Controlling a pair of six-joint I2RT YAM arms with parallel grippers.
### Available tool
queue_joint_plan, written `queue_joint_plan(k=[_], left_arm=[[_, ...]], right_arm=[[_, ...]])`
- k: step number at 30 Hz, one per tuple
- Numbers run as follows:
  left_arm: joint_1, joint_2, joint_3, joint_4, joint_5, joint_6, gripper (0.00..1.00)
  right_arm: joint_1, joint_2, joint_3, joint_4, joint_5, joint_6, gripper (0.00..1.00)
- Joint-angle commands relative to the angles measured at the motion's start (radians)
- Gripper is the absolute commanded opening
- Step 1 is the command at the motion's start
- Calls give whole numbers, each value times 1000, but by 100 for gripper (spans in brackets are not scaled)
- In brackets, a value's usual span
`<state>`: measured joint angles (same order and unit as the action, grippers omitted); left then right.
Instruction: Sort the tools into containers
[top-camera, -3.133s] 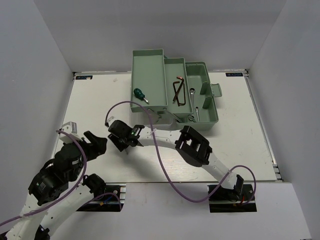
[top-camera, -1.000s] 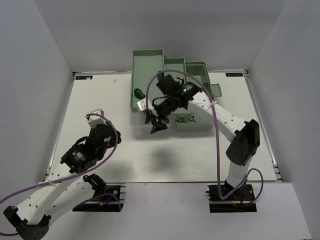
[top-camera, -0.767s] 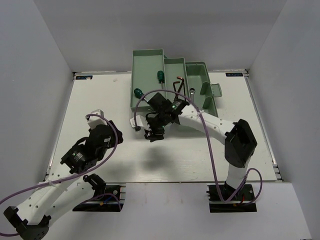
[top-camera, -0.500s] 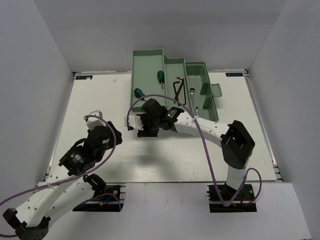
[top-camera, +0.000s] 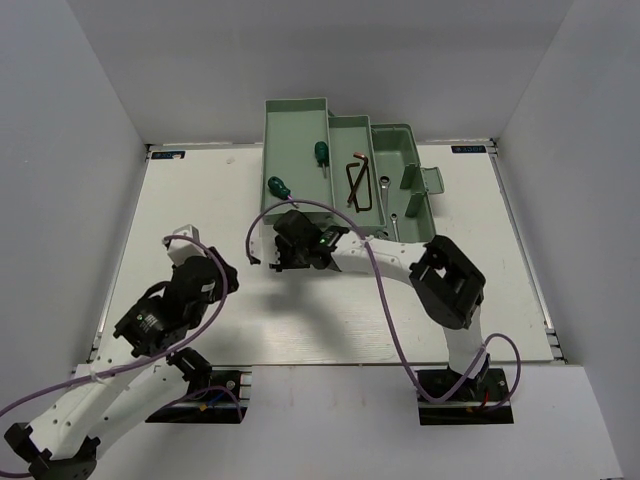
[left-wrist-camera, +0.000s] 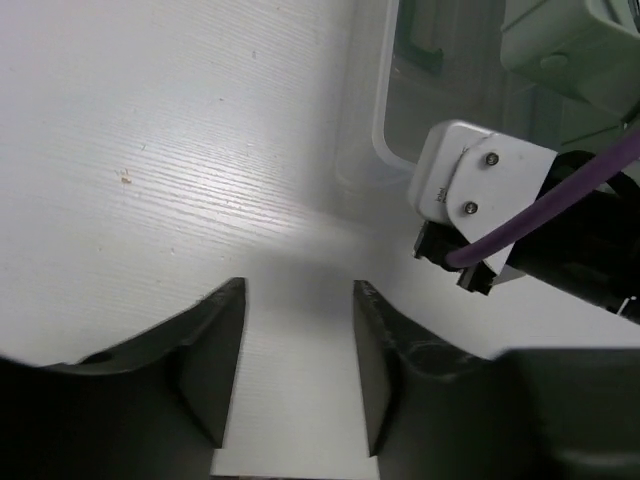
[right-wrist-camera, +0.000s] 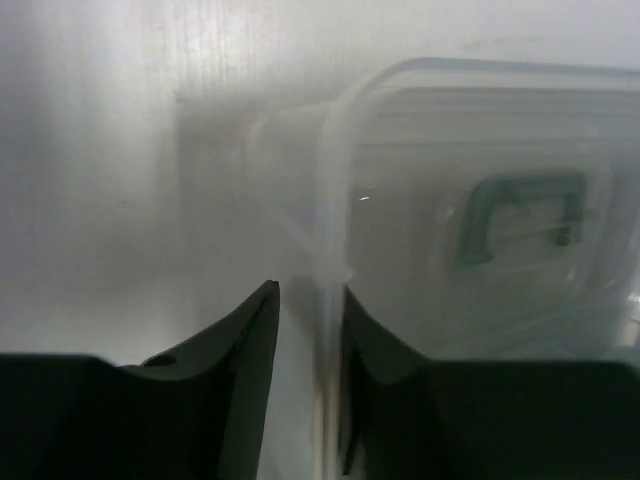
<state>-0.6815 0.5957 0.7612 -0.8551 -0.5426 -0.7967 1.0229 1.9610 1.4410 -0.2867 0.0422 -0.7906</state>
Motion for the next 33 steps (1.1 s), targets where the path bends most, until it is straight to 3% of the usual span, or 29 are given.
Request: queue_joint_plan(k=[1, 2, 3, 5, 8, 12, 15, 23, 25, 33], left_arm=[[7, -14, -25, -35, -40, -59, 52], [7, -14, -34, -35, -40, -73, 46], [7, -14, -48, -22, -40, -88, 35], [7, -14, -104, 31, -31, -133, 26], [7, 21, -190, 155, 3, -197, 24], [7, 122, -278, 344, 58, -272, 35], [7, 173, -365, 584, 110, -272, 35], [37, 381, -431, 855, 151, -272, 35], [49, 427, -467, 1012, 167, -272, 35], [99, 668, -464, 1410, 266, -205, 54]], right_arm=[[-1, 16, -5, 24, 15, 5, 21], [-1, 0, -5, 27, 12, 11, 3], [-3, -10, -2, 30, 10, 16, 0], [-3, -51, 9, 34, 12, 25, 0], [2, -82, 99, -37, -7, 54, 0], [-4, -142, 188, -104, -33, 88, 0], [-3, -183, 222, -144, -67, 117, 0], [-12, -290, 279, -207, -99, 200, 0], [-24, -297, 269, -218, -125, 221, 0], [-34, -333, 159, -215, -189, 272, 0]])
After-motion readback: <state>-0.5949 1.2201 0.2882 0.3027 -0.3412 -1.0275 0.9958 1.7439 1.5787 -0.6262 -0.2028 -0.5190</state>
